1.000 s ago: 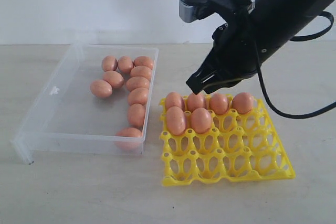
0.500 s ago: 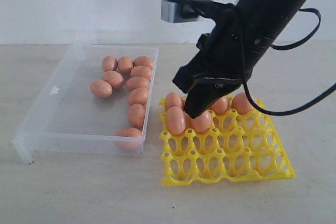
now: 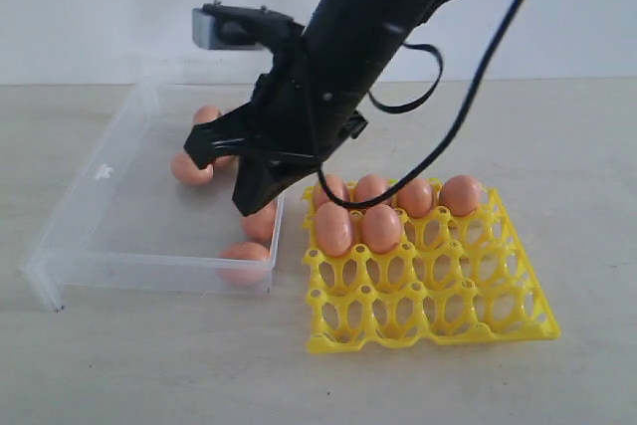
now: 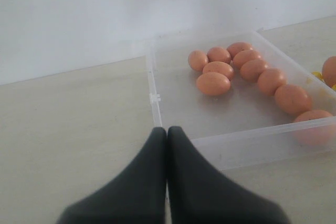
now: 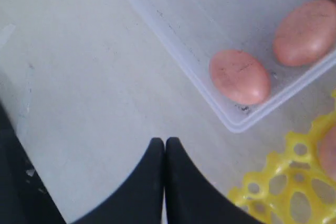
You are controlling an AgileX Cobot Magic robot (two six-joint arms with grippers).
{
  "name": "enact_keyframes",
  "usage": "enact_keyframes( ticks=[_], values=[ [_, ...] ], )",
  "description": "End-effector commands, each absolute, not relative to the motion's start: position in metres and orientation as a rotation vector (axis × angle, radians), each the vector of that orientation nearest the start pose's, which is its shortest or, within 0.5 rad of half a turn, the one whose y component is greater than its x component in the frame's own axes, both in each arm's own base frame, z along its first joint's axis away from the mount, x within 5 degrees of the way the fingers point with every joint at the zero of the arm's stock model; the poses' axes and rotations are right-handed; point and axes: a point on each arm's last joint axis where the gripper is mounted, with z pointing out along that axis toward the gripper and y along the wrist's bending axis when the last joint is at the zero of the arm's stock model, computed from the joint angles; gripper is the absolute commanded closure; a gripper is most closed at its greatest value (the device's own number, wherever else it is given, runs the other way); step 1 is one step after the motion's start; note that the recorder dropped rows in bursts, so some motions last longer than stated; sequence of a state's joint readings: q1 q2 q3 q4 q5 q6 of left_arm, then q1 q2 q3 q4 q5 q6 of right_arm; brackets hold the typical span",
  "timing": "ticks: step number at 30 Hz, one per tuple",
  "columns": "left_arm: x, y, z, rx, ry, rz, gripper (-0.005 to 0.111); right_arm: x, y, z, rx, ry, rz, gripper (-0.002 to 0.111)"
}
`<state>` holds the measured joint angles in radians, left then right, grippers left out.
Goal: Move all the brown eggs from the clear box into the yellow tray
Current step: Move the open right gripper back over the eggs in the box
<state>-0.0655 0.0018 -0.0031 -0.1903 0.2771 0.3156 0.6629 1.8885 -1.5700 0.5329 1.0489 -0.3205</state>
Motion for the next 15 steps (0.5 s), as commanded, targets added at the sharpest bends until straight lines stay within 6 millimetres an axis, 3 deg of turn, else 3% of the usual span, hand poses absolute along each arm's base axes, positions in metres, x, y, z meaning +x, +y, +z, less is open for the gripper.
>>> enact_keyframes(
  ticks=[1,4,9,11,15],
  values=[
    [0.055,-0.009,0.190,0.199,1.727,-0.011,0.111,0.311,0.299,0.250,-1.145,2.572,0.724,0.109],
    [0.055,-0.009,0.190,0.199,1.727,-0.011,0.111,0.321,0.306,0.246,-1.277,2.451,0.659,0.109],
    [0.055,-0.009,0.190,0.199,1.727,-0.011,0.111,0.338,0.313,0.238,-1.229,2.469,0.573,0.106],
    [0.055,-0.009,0.190,0.199,1.727,-0.011,0.111,0.341,0.316,0.233,-1.318,2.488,0.554,0.097],
    [0.055,-0.009,0.190,0.199,1.727,-0.011,0.111,0.346,0.323,0.225,-1.401,2.489,0.554,0.068]
  ],
)
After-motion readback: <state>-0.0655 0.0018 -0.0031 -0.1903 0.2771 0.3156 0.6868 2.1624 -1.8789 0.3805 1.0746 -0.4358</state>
